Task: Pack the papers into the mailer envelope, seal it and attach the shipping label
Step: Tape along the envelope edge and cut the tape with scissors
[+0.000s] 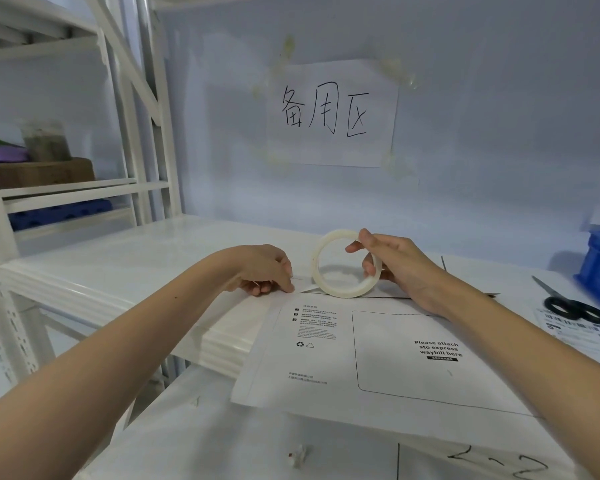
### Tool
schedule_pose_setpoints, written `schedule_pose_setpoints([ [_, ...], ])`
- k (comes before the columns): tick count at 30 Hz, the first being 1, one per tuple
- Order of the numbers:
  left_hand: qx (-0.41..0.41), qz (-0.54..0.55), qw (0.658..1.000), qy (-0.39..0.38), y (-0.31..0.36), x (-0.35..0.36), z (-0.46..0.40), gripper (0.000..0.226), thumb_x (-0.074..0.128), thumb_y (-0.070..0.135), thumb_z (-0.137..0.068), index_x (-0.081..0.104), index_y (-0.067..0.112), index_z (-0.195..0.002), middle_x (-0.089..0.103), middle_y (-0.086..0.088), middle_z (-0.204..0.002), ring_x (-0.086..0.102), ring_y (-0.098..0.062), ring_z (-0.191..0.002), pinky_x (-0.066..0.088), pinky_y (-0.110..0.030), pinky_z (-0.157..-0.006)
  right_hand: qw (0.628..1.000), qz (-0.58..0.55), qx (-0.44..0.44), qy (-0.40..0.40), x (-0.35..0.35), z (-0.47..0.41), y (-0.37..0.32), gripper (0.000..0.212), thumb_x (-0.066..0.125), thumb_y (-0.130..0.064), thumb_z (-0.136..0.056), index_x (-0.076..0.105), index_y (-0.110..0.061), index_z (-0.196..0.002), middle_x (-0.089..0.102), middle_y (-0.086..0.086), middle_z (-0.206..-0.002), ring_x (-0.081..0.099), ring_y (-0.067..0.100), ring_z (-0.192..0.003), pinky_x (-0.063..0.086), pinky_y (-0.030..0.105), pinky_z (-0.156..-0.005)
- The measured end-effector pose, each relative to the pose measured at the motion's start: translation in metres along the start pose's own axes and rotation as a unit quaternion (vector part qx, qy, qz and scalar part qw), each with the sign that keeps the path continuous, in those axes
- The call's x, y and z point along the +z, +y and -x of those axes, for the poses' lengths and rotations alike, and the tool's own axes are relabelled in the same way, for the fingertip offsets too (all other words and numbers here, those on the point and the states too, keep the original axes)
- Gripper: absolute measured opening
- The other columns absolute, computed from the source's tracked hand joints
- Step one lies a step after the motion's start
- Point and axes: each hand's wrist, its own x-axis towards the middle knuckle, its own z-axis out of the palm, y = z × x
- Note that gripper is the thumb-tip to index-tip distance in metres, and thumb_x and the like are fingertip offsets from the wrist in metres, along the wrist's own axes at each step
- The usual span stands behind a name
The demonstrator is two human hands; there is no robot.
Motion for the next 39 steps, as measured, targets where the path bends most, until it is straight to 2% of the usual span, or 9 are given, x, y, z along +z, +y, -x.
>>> schedule_pose_setpoints([
  [4,-0.010,-0.004,0.999,-0.042,0.006,-0.007,-0.002,0.020,0.068,0.005,-0.089,0.060,0.015,-0.104,0.055,0.008,-0.044,0.046,-0.007,-0.042,0.040,-0.017,-0.046,1.000,-0.002,0.003,-0.001,0.002,0.001,-0.002,0.040,0.053,-0.052,-0.093,0.074,-0.018,-0.096,0.048,-0.002,-0.056,0.047,0.014,-0.062,0.046,0.026,-0.077],
  [7,-0.034,0.007,0.996,-0.078,0.010,-0.013,-0.008,0.020,0.070,0.004,-0.089,0.062,0.014,-0.104,0.062,0.002,-0.061,0.051,-0.011,-0.051,0.048,-0.016,-0.049,1.000,0.004,0.005,-0.001,0.003,0.001,-0.002,0.041,0.053,-0.053,-0.093,0.075,-0.019,-0.096,0.047,-0.002,-0.056,0.047,0.013,-0.062,0.046,0.026,-0.078],
  [11,-0.042,-0.003,0.993,-0.111,0.013,-0.015,-0.015,0.013,0.074,0.010,-0.087,0.064,0.013,-0.096,0.058,-0.003,-0.080,0.055,-0.012,-0.051,0.053,-0.017,-0.055,1.000,0.005,0.006,0.001,0.004,0.001,-0.002,0.041,0.053,-0.054,-0.092,0.075,-0.020,-0.095,0.047,-0.002,-0.056,0.048,0.013,-0.062,0.045,0.027,-0.079],
  [18,-0.043,-0.049,0.993,-0.095,0.013,-0.011,-0.026,0.024,0.080,0.022,-0.083,0.057,0.015,-0.083,0.057,-0.002,-0.070,0.054,-0.010,-0.045,0.048,-0.016,-0.047,1.000,0.008,0.004,-0.001,0.005,0.000,-0.001,0.040,0.054,-0.056,-0.090,0.076,-0.023,-0.097,0.046,-0.002,-0.057,0.047,0.014,-0.064,0.043,0.028,-0.079],
  [22,-0.042,-0.026,0.993,-0.104,0.009,-0.013,-0.027,0.031,0.080,0.030,-0.082,0.054,0.018,-0.071,0.056,0.004,-0.059,0.053,-0.010,-0.048,0.048,-0.015,-0.048,1.000,-0.007,0.003,-0.011,0.005,0.000,-0.001,0.048,0.056,-0.061,-0.080,0.075,-0.021,-0.100,0.048,0.000,-0.058,0.048,0.014,-0.063,0.044,0.027,-0.076],
  [30,-0.035,-0.060,0.993,-0.093,0.013,-0.009,-0.024,0.037,0.084,0.037,-0.076,0.054,0.017,-0.085,0.060,0.004,-0.063,0.052,-0.010,-0.051,0.050,-0.017,-0.053,0.995,-0.058,0.029,-0.072,0.003,0.004,-0.001,0.051,0.052,-0.055,-0.086,0.067,-0.016,-0.116,0.071,0.012,-0.087,0.067,0.029,-0.085,0.053,0.042,-0.091],
  [32,-0.035,-0.064,0.993,-0.093,0.013,-0.009,-0.023,0.037,0.083,0.039,-0.076,0.054,0.017,-0.082,0.059,0.004,-0.065,0.052,-0.011,-0.051,0.050,-0.017,-0.053,0.993,-0.079,0.035,-0.079,0.003,0.004,-0.001,0.053,0.051,-0.054,-0.086,0.065,-0.014,-0.119,0.068,0.012,-0.078,0.068,0.030,-0.086,0.051,0.046,-0.094],
  [35,-0.032,-0.060,0.993,-0.092,0.012,-0.008,-0.024,0.036,0.081,0.041,-0.078,0.054,0.018,-0.077,0.055,0.002,-0.068,0.051,-0.012,-0.052,0.049,-0.017,-0.051,0.991,-0.101,0.044,-0.076,0.002,0.003,0.000,0.051,0.051,-0.051,-0.089,0.064,-0.012,-0.119,0.054,0.005,-0.062,0.065,0.026,-0.073,0.051,0.049,-0.094],
  [39,-0.032,-0.065,0.994,-0.085,0.012,-0.006,-0.022,0.038,0.081,0.042,-0.077,0.054,0.016,-0.083,0.053,0.002,-0.069,0.051,-0.011,-0.052,0.048,-0.017,-0.051,0.988,-0.128,0.050,-0.071,0.003,0.001,0.002,0.050,0.052,-0.049,-0.092,0.065,-0.009,-0.118,0.036,0.002,-0.058,0.049,0.019,-0.056,0.052,0.048,-0.096],
])
